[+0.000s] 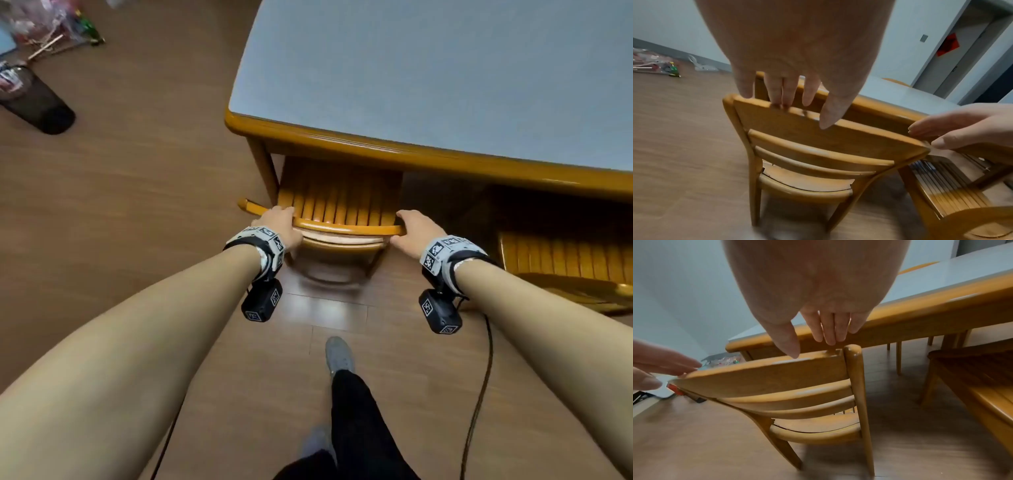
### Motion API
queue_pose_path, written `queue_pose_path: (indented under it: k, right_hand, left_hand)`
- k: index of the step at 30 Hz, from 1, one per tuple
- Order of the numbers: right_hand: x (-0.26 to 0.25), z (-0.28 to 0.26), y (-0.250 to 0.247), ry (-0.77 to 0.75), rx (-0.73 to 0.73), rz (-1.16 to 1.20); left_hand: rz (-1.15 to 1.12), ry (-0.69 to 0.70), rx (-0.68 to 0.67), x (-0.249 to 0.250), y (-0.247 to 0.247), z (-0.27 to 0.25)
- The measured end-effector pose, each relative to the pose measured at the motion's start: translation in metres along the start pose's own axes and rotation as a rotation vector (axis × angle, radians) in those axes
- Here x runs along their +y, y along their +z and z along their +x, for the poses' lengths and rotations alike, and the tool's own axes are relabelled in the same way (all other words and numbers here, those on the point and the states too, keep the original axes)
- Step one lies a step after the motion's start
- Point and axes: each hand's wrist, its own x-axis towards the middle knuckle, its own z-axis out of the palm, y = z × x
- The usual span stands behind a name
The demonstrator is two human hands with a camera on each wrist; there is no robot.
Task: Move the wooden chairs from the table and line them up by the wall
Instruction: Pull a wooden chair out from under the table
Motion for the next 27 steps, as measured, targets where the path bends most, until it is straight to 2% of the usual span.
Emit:
queue_pose_path:
  k: [4, 7, 10, 14, 22, 27]
  right_hand:
    - [0.000, 0.033, 0.017, 0.007, -0.072, -0.081]
    - [-0.001, 0.050, 0.028, -0.013, -0.111, -0.174]
    - [-0.003, 0.054, 0.033, -0.025, -0.072, -0.243]
    - [-0.004, 0.049, 0.036, -0.033, -0.020, -0.262]
    - [0.005, 0.003, 0.073, -0.084, 0.038, -0.293]
    - [0.011, -0.042, 0.106, -0.111, 0.022, -0.296]
  left_hand:
    - [0.132, 0.007, 0.036, -0.010, 0.012, 0.026]
    - [0.134, -0.007, 0.010, -0.016, 0.017, 0.043]
    - [0.098, -0.070, 0.002, -0.014, 0.021, 0.051]
    - [0.072, -0.069, 0.001, -0.015, 0.023, 0.047]
    - [0.128, -0.020, 0.080, -0.028, 0.061, -0.005]
    - [0.136, 0.012, 0.066, -0.042, 0.094, -0.052]
